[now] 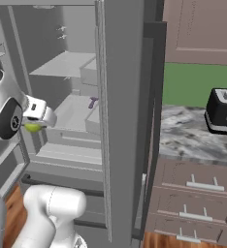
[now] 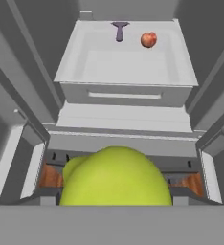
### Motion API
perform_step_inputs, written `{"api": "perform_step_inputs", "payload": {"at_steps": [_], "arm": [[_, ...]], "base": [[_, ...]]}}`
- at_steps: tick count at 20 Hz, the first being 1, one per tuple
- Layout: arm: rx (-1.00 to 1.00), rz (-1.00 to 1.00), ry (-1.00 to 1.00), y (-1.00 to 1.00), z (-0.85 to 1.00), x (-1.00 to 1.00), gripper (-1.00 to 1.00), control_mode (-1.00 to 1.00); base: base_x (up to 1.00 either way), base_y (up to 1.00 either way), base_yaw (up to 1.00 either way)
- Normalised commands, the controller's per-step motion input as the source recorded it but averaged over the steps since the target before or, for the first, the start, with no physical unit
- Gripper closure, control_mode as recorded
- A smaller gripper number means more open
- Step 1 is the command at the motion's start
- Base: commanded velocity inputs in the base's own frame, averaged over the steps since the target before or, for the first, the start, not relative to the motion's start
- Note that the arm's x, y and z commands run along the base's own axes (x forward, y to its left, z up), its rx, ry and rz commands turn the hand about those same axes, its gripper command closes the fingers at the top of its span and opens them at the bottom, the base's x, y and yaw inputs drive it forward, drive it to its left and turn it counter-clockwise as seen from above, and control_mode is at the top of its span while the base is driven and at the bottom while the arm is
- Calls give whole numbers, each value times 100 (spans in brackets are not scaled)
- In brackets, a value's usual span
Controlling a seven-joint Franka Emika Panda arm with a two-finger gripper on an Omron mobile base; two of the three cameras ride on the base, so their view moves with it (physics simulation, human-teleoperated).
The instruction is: Pick the pear and peach from the fridge and place them on the plate next to the blender to make a fruit smoothie.
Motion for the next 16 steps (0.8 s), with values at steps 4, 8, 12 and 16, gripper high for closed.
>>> {"api": "perform_step_inputs", "payload": {"at_steps": [4,8,12,16], "arm": [[0,0,-4,35,-2,-15,100,-100],[0,0,-1,1,0,-8,100,-100],[0,0,0,0,0,0,100,100],[0,0,0,0,0,0,100,100]], "base": [[0,0,0],[0,0,0],[-85,0,0],[-95,0,-5]]}}
